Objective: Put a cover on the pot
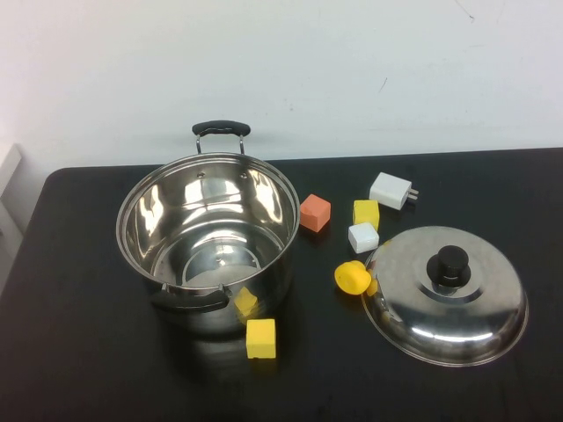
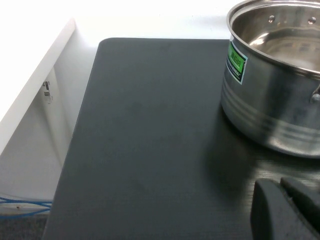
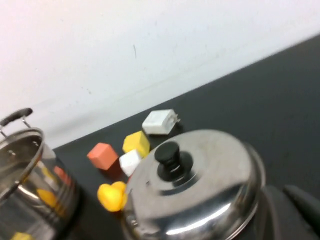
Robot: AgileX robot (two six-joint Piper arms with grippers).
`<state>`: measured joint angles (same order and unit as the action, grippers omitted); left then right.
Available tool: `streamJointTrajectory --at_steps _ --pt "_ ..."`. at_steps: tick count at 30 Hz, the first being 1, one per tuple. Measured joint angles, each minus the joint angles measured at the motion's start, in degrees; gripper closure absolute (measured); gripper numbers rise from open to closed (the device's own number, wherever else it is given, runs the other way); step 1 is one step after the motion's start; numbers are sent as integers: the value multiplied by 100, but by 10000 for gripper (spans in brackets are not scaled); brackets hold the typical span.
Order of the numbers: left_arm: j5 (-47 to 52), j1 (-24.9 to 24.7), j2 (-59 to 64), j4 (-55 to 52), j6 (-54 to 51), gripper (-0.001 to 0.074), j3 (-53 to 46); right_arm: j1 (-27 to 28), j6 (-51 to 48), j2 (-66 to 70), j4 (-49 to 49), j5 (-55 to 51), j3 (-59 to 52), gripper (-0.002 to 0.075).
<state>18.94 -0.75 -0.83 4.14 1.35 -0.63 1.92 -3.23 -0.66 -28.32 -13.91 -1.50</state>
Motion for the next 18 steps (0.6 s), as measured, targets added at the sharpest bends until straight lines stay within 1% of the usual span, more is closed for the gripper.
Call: streamJointTrajectory --at_steps 3,6,12,15,16,18 --pt "0 0 0 0 0 736 0 0 -648 0 12 -38 294 728" --pt "0 0 0 0 0 736 0 0 -1496 73 12 -188 914 728" --pt "0 0 0 0 0 736 0 0 -2901 1244 -80 -460 2095 727" --pt "0 0 0 0 0 736 0 0 -3593 2010 -509 -626 2499 715" --pt "0 0 0 0 0 737 0 0 -3896 2276 -758 -665 2618 701" --pt "0 0 0 0 0 736 0 0 -4617 2717 -1307 -671 2769 649"
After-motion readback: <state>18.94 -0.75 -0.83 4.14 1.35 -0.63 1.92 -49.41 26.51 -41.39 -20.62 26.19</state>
